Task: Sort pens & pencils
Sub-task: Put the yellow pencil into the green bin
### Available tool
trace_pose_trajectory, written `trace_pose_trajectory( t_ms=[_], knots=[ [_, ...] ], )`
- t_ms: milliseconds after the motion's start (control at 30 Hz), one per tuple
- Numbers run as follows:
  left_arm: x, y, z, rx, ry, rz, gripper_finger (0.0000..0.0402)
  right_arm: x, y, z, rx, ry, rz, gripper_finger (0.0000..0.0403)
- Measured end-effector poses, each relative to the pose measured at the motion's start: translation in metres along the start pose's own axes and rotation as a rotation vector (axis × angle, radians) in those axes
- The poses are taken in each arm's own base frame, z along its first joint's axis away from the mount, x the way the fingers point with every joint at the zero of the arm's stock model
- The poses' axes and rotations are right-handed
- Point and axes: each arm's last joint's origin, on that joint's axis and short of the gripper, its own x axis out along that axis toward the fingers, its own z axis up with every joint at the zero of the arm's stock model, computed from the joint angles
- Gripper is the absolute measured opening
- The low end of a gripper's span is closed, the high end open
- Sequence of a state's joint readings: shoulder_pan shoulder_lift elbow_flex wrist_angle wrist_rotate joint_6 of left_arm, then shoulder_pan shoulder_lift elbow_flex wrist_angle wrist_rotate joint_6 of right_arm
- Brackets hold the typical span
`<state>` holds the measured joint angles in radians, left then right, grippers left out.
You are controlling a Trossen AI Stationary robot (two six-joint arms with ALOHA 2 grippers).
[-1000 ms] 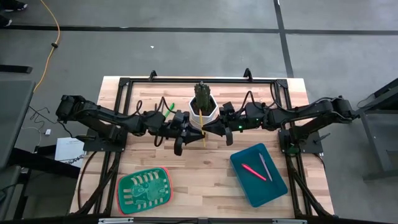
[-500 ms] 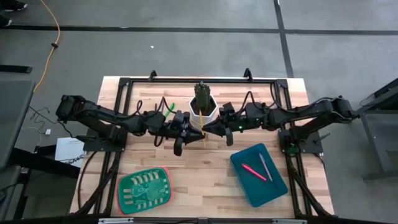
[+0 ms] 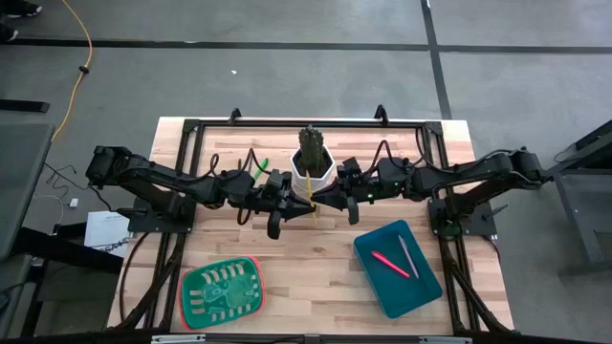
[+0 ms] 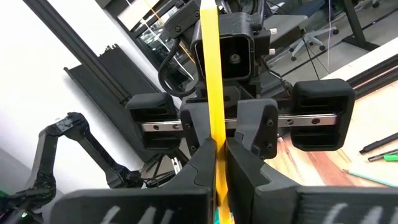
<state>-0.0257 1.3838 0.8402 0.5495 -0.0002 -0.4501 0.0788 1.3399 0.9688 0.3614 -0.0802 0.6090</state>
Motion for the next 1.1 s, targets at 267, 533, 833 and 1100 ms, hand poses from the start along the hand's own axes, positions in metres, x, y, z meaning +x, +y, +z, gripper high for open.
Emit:
trace_pose_trajectory(
  t_ms=[267,533,833,1100],
  knots=[
    [-0.0001,-0.0001,0.0001,0.0,-0.001,0.0,0.0017,0.0,0.0,0.0,0.0,-0.001,0.0,0.0006],
    [-0.0002,-0.0002,0.0005,-0.001,-0.002,-0.001,0.0007,0.0,0.0001,0.0002,-0.004,-0.002,0.001,0.0006],
    [-0.0003,-0.0001,0.0006,-0.001,-0.005,0.003,0.0006,0.0,0.0001,0.0002,-0.008,-0.003,0.001,0.0011],
    [-0.0002,-0.0002,0.0011,0.0,-0.01,0.008,0.0006,0.0,-0.0005,0.0005,-0.007,-0.014,-0.017,0.0081]
  ],
)
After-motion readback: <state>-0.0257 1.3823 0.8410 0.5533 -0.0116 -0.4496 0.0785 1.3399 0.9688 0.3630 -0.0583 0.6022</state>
